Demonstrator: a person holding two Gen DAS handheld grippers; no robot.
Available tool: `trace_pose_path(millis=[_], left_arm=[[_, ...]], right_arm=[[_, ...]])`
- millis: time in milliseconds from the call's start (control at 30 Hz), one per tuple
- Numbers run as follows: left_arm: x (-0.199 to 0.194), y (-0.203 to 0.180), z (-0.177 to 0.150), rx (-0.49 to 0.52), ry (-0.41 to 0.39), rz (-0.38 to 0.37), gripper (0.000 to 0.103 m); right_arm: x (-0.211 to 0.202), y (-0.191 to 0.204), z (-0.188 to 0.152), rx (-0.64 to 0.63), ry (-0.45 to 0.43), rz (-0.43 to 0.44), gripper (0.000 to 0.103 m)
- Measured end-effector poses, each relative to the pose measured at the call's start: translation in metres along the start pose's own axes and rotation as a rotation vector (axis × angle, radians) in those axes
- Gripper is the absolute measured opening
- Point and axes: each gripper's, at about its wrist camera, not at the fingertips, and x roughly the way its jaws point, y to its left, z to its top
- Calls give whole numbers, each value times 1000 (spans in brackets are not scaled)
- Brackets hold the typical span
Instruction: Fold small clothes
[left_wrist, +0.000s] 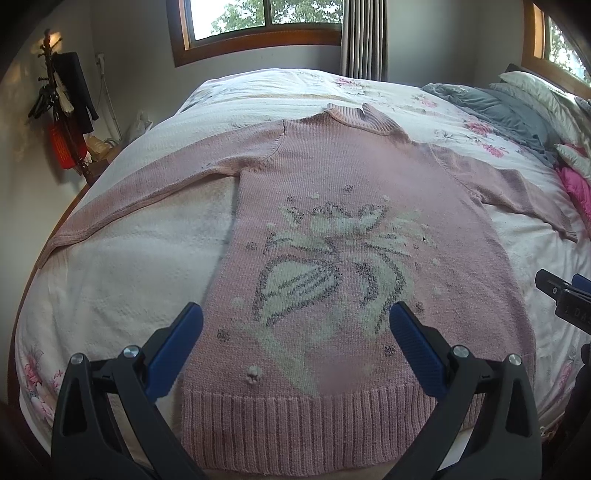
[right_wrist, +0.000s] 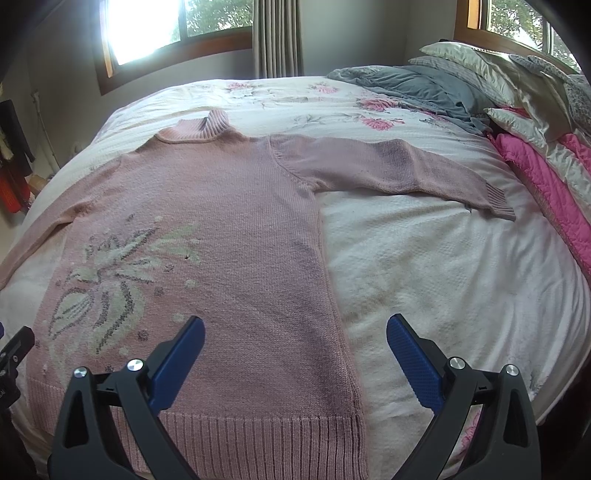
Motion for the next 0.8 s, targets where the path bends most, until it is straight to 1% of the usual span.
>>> trace_pose_path(millis=[67,200,333,433,500,533,567,600,633,667,700,733,767,800], left_arm=[[0,0,0,1,0,0,100],[1,-2,-1,4,3,0,100],[4,-3,-1,6,8,0,100],[7,-6,-2,6,13,-2,100],[10,-8,-1,4,8,-7,100],[13,-9,1,1,-8,-15,100],[15,-11,3,-4,-32,-33,100],[17,-12,6,-12,-69,-76,100],[21,-15,10,-29,-109,-149,100],[28,-18,17,-52,-122,-214,100],[34,-22,24,-71,-114,-248,100],[44,-30,34,-85,-89,-254,100],[51,-40,42,-81,-73,-244,100],[57,-52,50,-62,-64,-231,100]], right_arm=[[1,0,0,-13,10,-16,99],[1,0,0,-3,7,-2,99],[2,-2,0,-9,14,-12,99],[6,-7,-1,3,19,2,99],[9,-10,0,-4,16,-1,99],[10,-12,0,-6,7,3,99],[11,-15,1,-7,-12,18,99],[13,-21,3,-4,-26,44,99],[17,-31,7,7,-29,85,99],[22,-41,13,19,-23,108,99],[27,-54,20,30,-14,109,99],[32,-70,30,49,-25,92,99],[33,-87,43,58,-70,39,99],[36,-103,53,80,-87,8,99]])
